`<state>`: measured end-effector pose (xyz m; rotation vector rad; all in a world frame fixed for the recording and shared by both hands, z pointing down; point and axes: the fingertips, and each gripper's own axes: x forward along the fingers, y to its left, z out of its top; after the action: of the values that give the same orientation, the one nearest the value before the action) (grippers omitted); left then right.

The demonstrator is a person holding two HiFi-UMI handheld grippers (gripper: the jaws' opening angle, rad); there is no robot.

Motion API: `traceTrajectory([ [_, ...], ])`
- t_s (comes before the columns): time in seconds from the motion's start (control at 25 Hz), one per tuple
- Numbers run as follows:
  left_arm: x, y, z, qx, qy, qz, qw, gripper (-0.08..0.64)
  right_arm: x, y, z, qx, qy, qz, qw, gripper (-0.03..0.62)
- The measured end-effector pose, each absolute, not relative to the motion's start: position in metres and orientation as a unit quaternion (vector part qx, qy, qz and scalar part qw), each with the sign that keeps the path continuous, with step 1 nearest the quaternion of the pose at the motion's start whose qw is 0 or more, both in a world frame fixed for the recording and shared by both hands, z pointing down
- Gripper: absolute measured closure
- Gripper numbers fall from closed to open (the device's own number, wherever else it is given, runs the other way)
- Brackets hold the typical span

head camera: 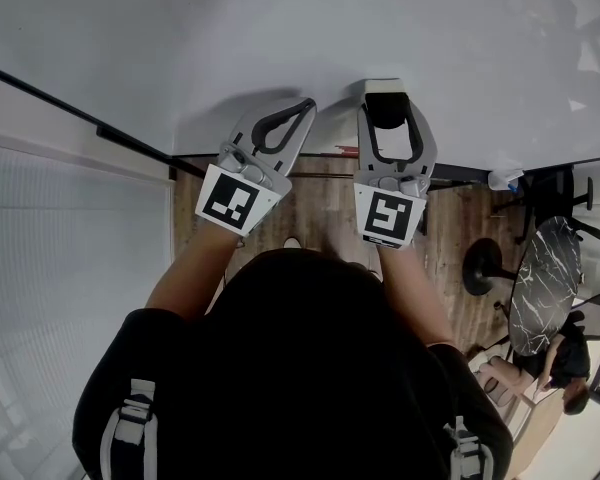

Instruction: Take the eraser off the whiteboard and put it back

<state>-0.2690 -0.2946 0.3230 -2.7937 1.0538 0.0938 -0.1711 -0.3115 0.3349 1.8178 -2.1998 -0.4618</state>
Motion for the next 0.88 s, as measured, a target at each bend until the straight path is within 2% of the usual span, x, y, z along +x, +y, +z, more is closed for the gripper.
traceTrajectory([
  [0.48,-0.265,-0.276,0.320,-0.932,0.353,0.030,0.078,0.555,-0.164,-0.286,0.323,0.605,-0.777,-0.147,0.091,0.311],
  [0.88,-0.251,-0.248,0.325,-0.934,0.348,0.026,0.078,0.555,-0.151,-0.243,0.339,0.513,-0.856,-0.046,0.050,0.321],
])
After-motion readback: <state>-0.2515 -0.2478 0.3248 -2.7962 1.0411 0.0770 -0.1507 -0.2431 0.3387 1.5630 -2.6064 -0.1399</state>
